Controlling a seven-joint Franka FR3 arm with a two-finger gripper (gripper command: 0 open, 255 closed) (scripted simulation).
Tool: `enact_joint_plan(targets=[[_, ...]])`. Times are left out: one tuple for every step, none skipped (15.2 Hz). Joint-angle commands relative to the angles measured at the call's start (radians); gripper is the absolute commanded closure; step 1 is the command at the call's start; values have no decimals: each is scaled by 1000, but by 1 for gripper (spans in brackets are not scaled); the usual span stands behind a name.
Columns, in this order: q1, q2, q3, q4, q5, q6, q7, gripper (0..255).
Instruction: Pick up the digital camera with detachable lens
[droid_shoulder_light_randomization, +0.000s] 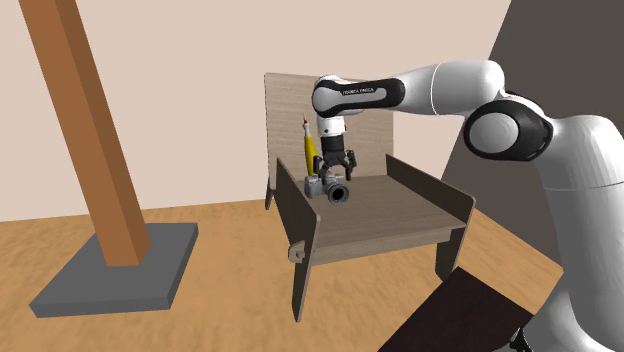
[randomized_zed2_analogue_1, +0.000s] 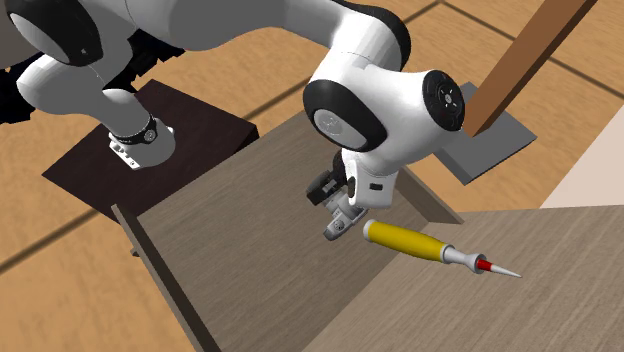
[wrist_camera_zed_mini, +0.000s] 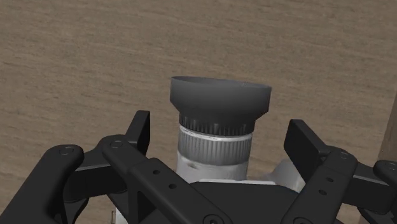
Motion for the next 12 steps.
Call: enact_joint_plan(targets=[[-1, 9, -1, -13, 0, 23, -1, 0], [-1, 12, -1, -23, 0, 35, -1, 0], [-1, 14, -1, -33, 0, 47, -2, 0], [-1, 17, -1, -42, 0, 58, -2, 0], [-1, 21, -1, -56, 0, 77, -2, 0], [-1, 21, -1, -56, 0, 77, -3, 0], [-1, 21, -1, -56, 0, 77, -2, 0], [-1, 23, -1, -54, 0, 76, -2, 255], [-1, 23, -1, -55, 0, 77, -2, 255], [-1, 23, -1, -54, 0, 76, -2, 255], [-1, 24, -1, -53, 0, 76, -3, 255], [-1, 25, -1, -51, 0, 76, -3, 255]])
